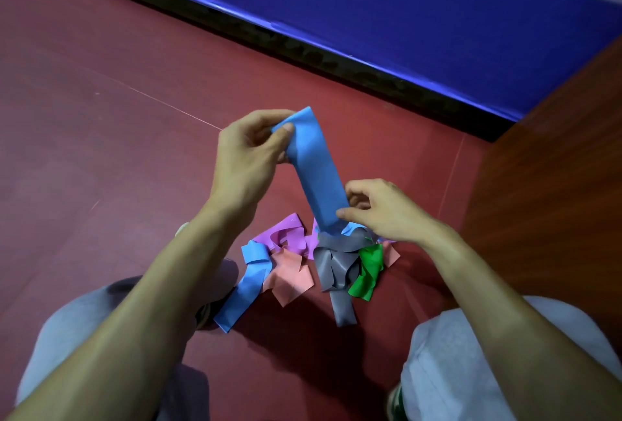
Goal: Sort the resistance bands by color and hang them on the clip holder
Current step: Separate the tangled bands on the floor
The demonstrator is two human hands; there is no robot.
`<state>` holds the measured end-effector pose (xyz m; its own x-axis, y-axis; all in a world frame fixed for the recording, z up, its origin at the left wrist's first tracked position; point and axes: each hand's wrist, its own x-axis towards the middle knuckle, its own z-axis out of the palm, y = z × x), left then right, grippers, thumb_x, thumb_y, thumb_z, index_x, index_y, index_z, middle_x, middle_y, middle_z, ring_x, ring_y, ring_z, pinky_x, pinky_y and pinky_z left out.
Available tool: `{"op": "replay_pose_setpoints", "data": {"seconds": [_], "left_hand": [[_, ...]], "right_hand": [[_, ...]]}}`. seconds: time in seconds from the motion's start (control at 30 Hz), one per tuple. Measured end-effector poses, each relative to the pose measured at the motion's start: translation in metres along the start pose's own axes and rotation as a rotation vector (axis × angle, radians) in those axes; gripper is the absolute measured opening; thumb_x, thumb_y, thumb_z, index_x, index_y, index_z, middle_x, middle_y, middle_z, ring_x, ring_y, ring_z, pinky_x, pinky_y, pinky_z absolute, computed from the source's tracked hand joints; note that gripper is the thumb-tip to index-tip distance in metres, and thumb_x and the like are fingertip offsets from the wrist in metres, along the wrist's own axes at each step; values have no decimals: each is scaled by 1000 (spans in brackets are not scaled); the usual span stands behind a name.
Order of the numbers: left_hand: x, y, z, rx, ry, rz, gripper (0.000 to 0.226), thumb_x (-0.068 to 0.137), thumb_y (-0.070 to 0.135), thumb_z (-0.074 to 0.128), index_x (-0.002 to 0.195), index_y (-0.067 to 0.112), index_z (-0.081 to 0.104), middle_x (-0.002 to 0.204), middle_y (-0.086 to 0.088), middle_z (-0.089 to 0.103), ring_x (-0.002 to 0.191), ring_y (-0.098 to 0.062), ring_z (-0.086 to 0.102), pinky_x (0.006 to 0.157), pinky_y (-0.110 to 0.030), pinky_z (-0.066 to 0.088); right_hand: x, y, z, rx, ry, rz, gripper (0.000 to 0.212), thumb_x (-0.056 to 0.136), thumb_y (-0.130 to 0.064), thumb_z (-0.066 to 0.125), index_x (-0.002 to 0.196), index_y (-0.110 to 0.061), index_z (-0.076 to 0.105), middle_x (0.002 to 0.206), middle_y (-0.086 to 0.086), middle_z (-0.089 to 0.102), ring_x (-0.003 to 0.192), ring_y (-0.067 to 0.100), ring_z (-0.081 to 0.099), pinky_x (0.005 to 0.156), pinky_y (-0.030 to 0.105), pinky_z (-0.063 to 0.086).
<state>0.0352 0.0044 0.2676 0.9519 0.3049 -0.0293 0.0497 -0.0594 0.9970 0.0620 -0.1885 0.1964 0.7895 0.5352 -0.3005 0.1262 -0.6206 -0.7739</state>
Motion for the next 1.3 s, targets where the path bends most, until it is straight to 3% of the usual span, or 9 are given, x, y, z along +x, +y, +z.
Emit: {"op": "replay_pose_setpoints", "data": {"seconds": [0.27,0.43,0.63,0.8,0.93,1.0,1.1,1.17,1.3], "left_hand": [[9,3,-13,-298,265,-264,19,91,-3,51,100,3,66,85,-11,67,70,-16,64,63,-21,52],[7,6,-11,-269,214,-250,19,91,0,52,90,10,68,72,-2,65,55,-7,58,55,-19,49],[7,0,-11,-224,211,-300,20,88,1,48,87,12,65,75,-3,61,65,-16,56,64,-24,50],[5,-3,-7,-86,-3,-357,20,73,16,46,73,14,66,67,-1,67,69,-18,61,72,-28,49],[0,-10,0,120,-222,-364,28,76,19,43,83,7,68,76,-14,73,84,-25,71,100,-40,47],[-4,-14,4,210,-220,-322,22,87,17,48,86,12,70,82,-9,74,86,-22,71,99,-41,48],[-6,-13,10,394,-246,-173,18,91,18,56,104,22,68,99,8,71,93,-2,65,85,-18,50],[-7,-13,13,403,-324,-128,31,92,17,60,123,21,59,115,10,64,102,2,60,82,-7,46],[-8,-16,13,468,-389,-82,34,88,24,66,122,22,60,108,8,67,98,-2,63,82,-14,50]], "right_hand": [[-1,-16,-3,313,123,17,10,86,-3,66,86,-14,67,77,4,64,71,8,55,66,20,44],[-1,-15,-5,374,201,115,13,85,-2,66,92,-12,71,78,6,66,70,10,56,62,25,46],[-3,-20,-16,669,346,250,23,85,2,61,88,-17,73,82,1,69,72,8,63,60,20,54],[-4,-26,-25,942,413,250,22,88,7,55,91,-7,71,84,8,71,71,13,68,68,28,60],[-5,-26,-29,1043,418,215,20,87,8,56,92,-5,71,84,9,72,74,14,70,65,25,57],[-5,-26,-27,1010,382,206,20,87,7,57,93,-6,71,88,10,72,79,17,70,70,28,58],[-6,-27,-23,949,305,179,21,87,6,57,92,-8,73,91,9,73,83,19,69,69,27,57],[-6,-28,-21,900,260,152,23,87,6,57,92,-10,73,93,7,72,84,17,67,70,25,56],[-8,-33,-19,887,206,79,28,85,11,55,92,-10,73,88,5,73,86,17,69,76,27,56]]}}
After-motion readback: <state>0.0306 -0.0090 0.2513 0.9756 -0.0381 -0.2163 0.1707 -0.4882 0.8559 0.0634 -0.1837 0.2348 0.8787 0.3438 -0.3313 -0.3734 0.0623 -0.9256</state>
